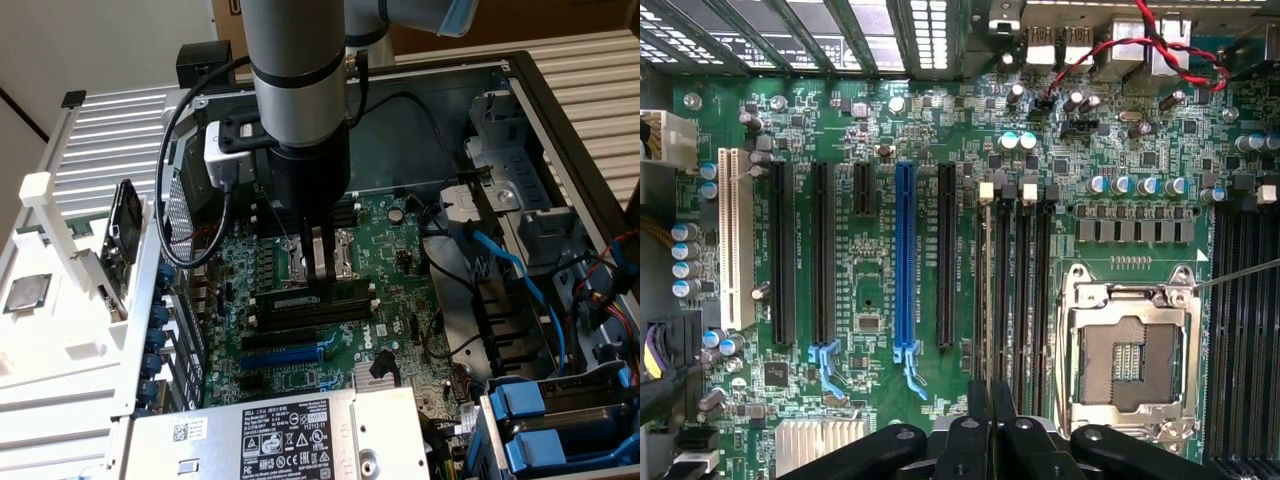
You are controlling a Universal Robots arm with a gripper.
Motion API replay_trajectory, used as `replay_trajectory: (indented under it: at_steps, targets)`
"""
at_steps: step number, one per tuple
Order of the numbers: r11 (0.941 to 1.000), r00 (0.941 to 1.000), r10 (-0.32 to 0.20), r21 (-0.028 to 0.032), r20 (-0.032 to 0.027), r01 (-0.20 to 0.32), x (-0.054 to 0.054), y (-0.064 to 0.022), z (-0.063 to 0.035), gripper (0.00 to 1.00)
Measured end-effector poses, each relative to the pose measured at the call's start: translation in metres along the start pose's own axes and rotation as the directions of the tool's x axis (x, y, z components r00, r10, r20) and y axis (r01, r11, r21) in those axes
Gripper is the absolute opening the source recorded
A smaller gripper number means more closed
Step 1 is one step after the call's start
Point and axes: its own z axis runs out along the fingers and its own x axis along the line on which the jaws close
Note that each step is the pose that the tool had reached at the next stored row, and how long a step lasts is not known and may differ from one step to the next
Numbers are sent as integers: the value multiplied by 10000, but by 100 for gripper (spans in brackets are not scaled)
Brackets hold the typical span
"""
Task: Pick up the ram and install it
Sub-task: 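Insert the ram into the slot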
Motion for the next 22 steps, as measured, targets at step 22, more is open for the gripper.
replay_trajectory:
  at_steps: [22]
  targets:
    - [9998, 10000, 63, 166, 12, -63, 0, 34, 25, 12]
